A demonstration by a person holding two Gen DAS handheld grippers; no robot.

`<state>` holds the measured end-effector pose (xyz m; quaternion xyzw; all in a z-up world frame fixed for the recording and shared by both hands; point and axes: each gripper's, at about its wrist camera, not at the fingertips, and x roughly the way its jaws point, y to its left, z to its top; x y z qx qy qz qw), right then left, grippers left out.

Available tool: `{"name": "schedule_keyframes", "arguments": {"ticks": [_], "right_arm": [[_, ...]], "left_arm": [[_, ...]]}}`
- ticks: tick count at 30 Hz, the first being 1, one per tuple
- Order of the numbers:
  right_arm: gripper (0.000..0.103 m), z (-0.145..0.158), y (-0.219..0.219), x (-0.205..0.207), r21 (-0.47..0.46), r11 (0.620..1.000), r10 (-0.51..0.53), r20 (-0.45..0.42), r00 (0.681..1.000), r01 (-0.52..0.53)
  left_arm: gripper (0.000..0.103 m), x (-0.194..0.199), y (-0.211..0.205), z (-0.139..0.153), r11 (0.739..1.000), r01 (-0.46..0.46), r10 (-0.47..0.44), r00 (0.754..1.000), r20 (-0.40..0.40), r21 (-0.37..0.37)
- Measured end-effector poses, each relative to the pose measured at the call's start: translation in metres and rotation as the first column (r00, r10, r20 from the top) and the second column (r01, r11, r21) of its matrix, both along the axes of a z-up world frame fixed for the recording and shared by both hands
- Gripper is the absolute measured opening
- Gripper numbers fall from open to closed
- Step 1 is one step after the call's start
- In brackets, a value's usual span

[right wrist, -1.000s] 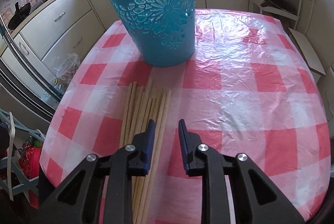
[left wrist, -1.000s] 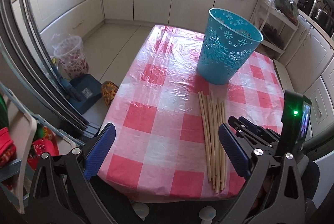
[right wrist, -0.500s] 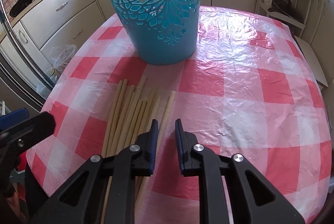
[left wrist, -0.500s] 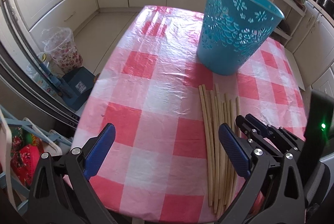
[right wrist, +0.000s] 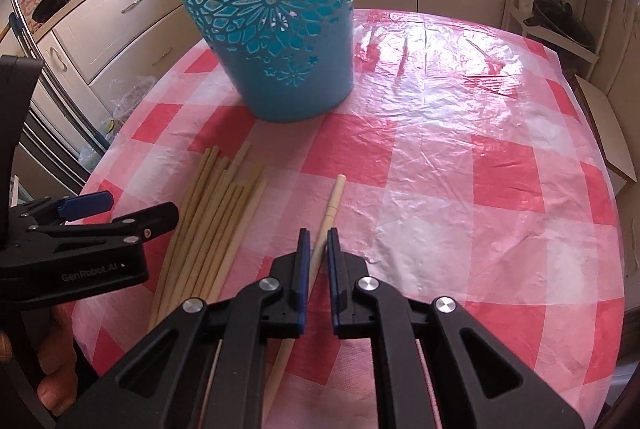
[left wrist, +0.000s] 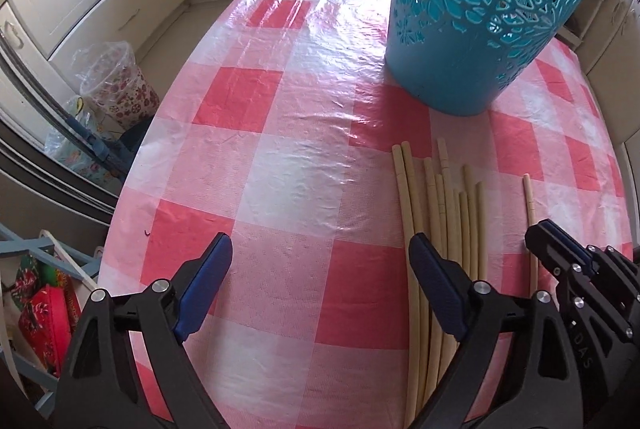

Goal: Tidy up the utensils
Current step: 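Lower the right gripper onto one wooden stick and close on it, then close the left gripper on another wooden stick while the right gripper holds its stick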

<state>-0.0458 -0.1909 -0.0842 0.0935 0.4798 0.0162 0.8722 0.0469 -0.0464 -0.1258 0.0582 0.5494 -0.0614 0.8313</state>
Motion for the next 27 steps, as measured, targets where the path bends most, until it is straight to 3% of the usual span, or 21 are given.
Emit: {"name": "schedule_keyframes", "arguments": {"ticks": [7, 15, 17, 22, 25, 27], "right_arm": [[0.009, -0.001, -0.004, -0.003, 0.060, 0.998, -0.012, 0.006, 1.000, 0.012], [0.009, -0.001, -0.008, -0.002, 0.086, 0.996, -0.017, 0.007, 1.000, 0.017], [0.009, -0.001, -0.009, -0.002, 0.094, 0.995, -0.020, 0.007, 1.000, 0.019], [0.009, -0.002, -0.012, -0.003, 0.107, 0.994, -0.028, 0.010, 1.000, 0.027], [0.009, -0.003, -0.013, -0.003, 0.110, 0.994, -0.030, 0.012, 0.999, 0.029], [0.009, -0.003, -0.013, -0.002, 0.110, 0.993, -0.031, 0.015, 0.999, 0.029]], "left_arm": [[0.086, 0.001, -0.008, 0.000, 1.000, 0.008, -0.008, 1.000, 0.004, 0.028], [0.077, 0.004, -0.013, 0.000, 0.998, 0.013, -0.014, 1.000, 0.003, 0.055], [0.067, 0.006, -0.015, 0.002, 0.999, 0.025, -0.025, 1.000, 0.004, 0.037], [0.024, 0.009, -0.022, 0.007, 0.997, 0.073, -0.073, 0.997, -0.012, -0.017], [0.009, 0.012, -0.027, 0.008, 0.996, 0.088, -0.089, 0.996, -0.032, -0.034], [0.005, 0.016, -0.024, 0.009, 0.995, 0.078, -0.082, 0.995, -0.053, -0.063]]}}
